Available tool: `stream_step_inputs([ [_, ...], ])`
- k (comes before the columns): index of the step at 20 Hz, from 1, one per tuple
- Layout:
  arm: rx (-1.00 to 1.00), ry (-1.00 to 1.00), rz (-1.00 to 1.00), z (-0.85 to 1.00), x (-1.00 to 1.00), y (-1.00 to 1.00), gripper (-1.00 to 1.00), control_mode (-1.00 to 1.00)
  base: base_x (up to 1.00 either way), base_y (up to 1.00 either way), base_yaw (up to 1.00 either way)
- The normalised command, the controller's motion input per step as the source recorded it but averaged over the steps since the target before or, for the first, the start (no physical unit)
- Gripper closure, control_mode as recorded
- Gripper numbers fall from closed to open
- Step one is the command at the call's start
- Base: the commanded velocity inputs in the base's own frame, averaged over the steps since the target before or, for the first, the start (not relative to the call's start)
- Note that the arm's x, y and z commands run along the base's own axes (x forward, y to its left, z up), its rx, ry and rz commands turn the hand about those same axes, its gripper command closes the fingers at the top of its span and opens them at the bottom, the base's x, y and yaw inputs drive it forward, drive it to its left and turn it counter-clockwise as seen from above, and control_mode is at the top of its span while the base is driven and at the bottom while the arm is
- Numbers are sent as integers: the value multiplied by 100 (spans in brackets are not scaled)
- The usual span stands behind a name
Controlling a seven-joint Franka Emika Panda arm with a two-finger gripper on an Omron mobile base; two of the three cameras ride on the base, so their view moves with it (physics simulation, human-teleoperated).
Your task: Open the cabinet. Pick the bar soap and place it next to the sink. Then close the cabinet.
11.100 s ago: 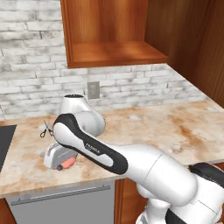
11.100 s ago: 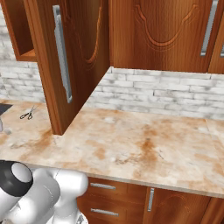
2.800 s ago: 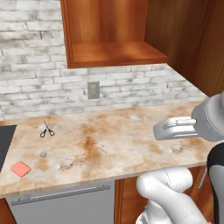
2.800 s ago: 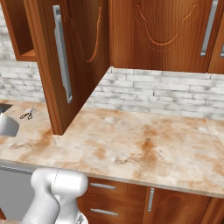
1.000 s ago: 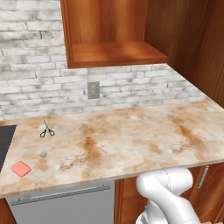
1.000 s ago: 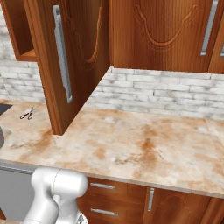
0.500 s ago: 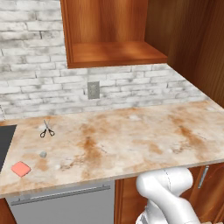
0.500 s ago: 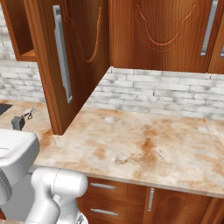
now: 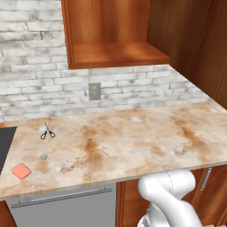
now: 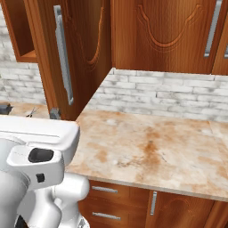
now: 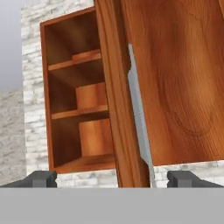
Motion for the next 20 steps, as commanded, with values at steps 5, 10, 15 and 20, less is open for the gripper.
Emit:
stream_step_inputs([
  [5, 6, 0, 28, 0, 34, -39, -100, -100, 0, 0, 0],
  [10, 7, 0, 35, 0, 1, -14, -100, -100, 0, 0, 0],
  [15, 7, -9, 43, 0, 0, 0, -100, -100, 0, 0, 0],
  [20, 3, -11, 42, 0, 6, 0, -100, -100, 0, 0, 0],
])
